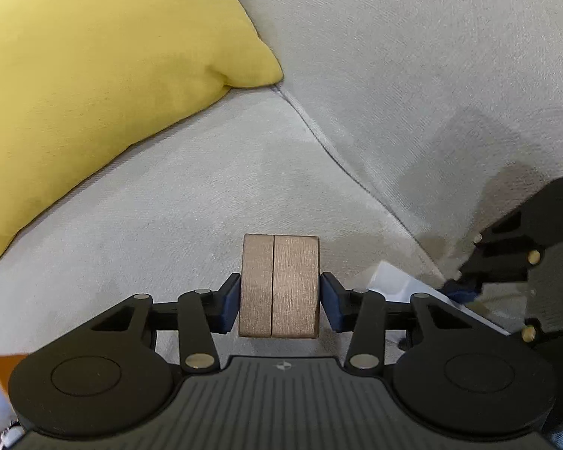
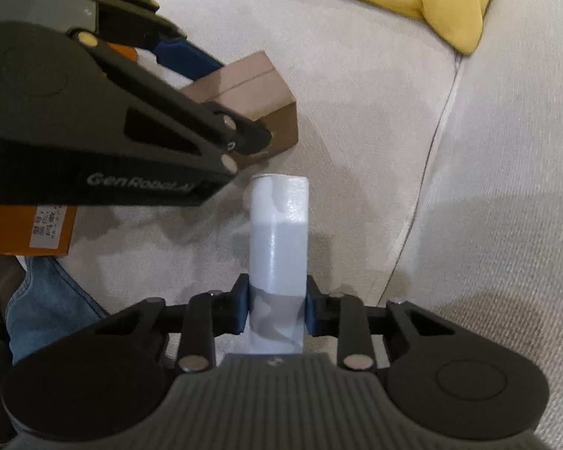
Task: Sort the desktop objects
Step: 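Lift brown cube with left gripper while right gripper closes on white cylinder, then carry brown cube with left gripper while right carries white cylinder toward the orange box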
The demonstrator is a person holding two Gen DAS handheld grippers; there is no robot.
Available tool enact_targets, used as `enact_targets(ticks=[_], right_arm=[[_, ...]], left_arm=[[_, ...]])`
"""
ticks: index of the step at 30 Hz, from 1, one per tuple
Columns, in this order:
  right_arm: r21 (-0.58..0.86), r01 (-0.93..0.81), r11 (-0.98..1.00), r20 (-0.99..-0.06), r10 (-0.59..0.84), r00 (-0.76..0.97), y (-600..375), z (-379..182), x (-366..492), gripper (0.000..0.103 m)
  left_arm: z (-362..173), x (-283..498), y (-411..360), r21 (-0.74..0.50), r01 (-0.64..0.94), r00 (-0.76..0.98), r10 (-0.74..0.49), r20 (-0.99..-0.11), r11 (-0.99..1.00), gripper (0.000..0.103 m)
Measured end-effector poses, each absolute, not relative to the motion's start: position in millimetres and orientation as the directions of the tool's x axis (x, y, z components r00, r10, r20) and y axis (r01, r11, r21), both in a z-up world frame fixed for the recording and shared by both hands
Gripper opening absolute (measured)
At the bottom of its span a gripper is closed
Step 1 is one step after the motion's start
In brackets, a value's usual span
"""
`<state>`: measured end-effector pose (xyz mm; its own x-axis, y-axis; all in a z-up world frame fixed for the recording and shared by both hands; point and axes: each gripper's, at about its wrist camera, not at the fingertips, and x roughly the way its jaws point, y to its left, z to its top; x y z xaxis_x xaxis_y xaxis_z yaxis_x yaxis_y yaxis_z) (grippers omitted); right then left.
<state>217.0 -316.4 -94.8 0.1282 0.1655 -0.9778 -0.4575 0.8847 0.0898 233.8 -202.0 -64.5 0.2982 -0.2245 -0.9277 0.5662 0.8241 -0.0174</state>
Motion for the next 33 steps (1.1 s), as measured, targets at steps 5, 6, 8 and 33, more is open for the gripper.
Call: enact_targets(ticks=[5,6,8,33], right_arm=[[0.067,-0.433,0.899,-0.963,0.171,0.208,-322.3,-78.4,220.8,0.030],[0.065,-0.427,0.902,-0.960,0.173,0.220,-323.0,-75.2,221.4,0.030],[0.064,-0.425,0.903,-0.952,0.182,0.244,-322.3,-67.9,221.2,0.030],[-0.012,-0.695,0.719,-0.783,0.425,0.454,-175.2,86.2,141.1,0.030]], left_arm=[[-29.3,217.1,-186.9,-0.034,0.549,0.341,-0.261,-0.903,0.835,0.051],[-21.7,214.2,-183.3,-0.038,0.542,0.351,-0.267,-0.898,0.839,0.051],[-2.4,205.2,-171.6,-0.049,0.533,0.374,-0.287,-0.882,0.845,0.051],[99.8,71.9,55.9,0.041,0.214,0.606,-0.100,-0.789,0.976,0.052]])
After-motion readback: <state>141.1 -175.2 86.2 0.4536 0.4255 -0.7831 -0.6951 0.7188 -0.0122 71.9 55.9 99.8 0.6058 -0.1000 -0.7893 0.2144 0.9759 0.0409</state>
